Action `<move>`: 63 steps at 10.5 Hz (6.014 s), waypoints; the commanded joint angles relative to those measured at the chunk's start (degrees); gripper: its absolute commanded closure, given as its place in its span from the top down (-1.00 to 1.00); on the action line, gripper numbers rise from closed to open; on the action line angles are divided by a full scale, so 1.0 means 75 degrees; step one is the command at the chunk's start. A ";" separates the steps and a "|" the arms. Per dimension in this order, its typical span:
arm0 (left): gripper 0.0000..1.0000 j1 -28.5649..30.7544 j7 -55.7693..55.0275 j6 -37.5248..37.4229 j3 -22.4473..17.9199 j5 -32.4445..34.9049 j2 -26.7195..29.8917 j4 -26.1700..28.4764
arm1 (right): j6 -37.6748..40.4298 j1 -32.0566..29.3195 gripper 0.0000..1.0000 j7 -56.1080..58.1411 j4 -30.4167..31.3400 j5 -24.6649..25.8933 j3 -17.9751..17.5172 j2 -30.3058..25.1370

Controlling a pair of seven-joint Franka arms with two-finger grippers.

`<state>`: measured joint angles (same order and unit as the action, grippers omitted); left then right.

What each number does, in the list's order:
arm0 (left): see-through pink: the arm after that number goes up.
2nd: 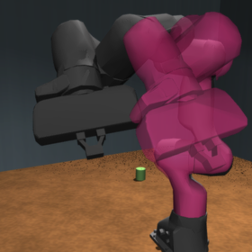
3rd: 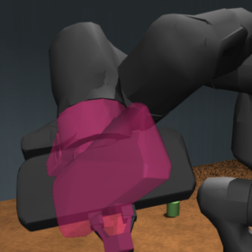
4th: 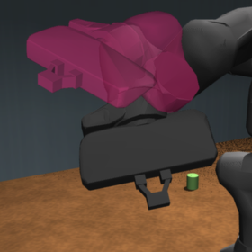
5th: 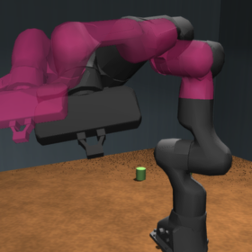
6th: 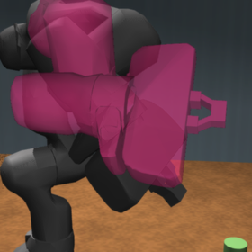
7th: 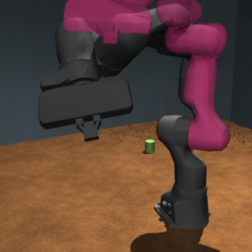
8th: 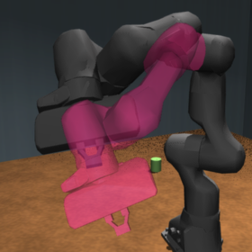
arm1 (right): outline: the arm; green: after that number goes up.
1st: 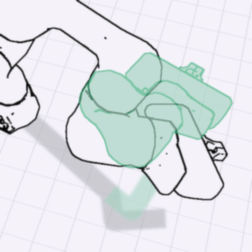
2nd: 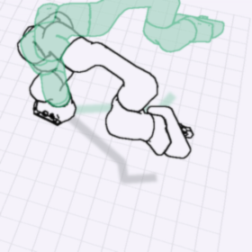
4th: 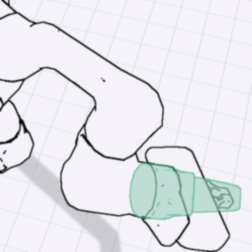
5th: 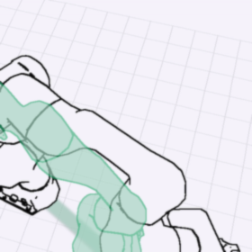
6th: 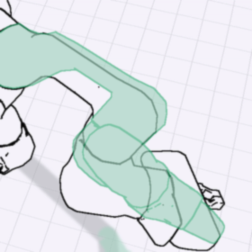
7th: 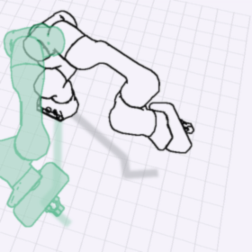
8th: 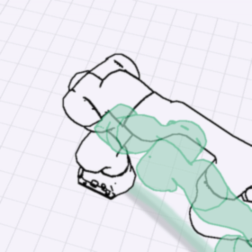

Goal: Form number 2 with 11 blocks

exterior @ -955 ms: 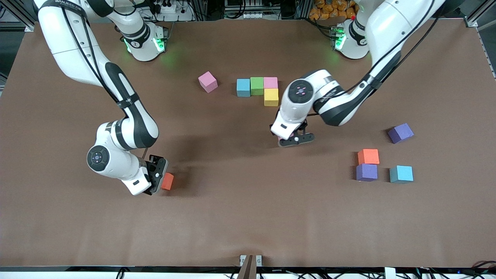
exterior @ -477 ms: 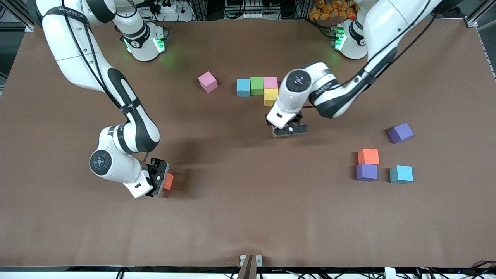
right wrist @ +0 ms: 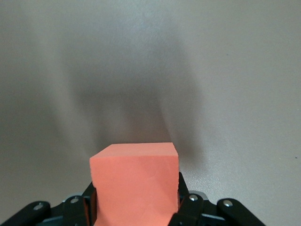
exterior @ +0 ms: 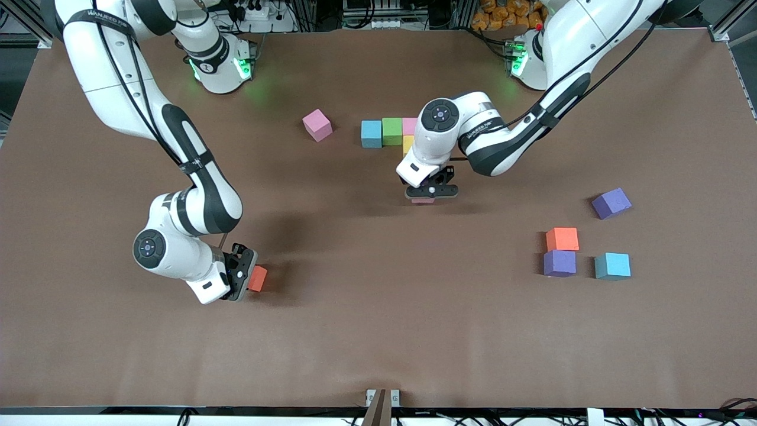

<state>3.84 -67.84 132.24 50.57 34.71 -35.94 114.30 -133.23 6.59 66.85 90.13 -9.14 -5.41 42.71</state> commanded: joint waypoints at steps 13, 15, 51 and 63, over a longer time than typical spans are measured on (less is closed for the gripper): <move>0.01 -0.0829 -0.1139 0.0075 -0.0239 0.0540 -0.0224 0.0322 | 0.0572 0.1721 -0.46 -0.5652 -0.0357 -0.0035 -0.0040 -0.0502; 0.03 -0.0794 -0.1139 0.0075 -0.0239 0.0564 -0.0177 0.0381 | 0.0677 0.2014 -0.46 -0.6449 -0.0357 -0.0023 -0.0005 -0.0550; 0.94 -0.0923 -0.1467 0.0075 -0.0204 0.0587 -0.0071 0.0569 | 0.1099 0.2472 -0.35 -0.2258 0.0217 0.0962 0.0007 -0.1077; 1.00 0.0751 -0.1725 0.0075 -0.0098 0.0458 0.0702 -0.0707 | 0.0713 0.3185 -0.38 -0.2339 0.0908 0.0961 -0.0040 -0.1335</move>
<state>6.93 -80.22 132.75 49.22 37.15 -30.91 110.06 -126.82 28.79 49.55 92.81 -2.29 -5.93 35.78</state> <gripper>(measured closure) 0.000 0.379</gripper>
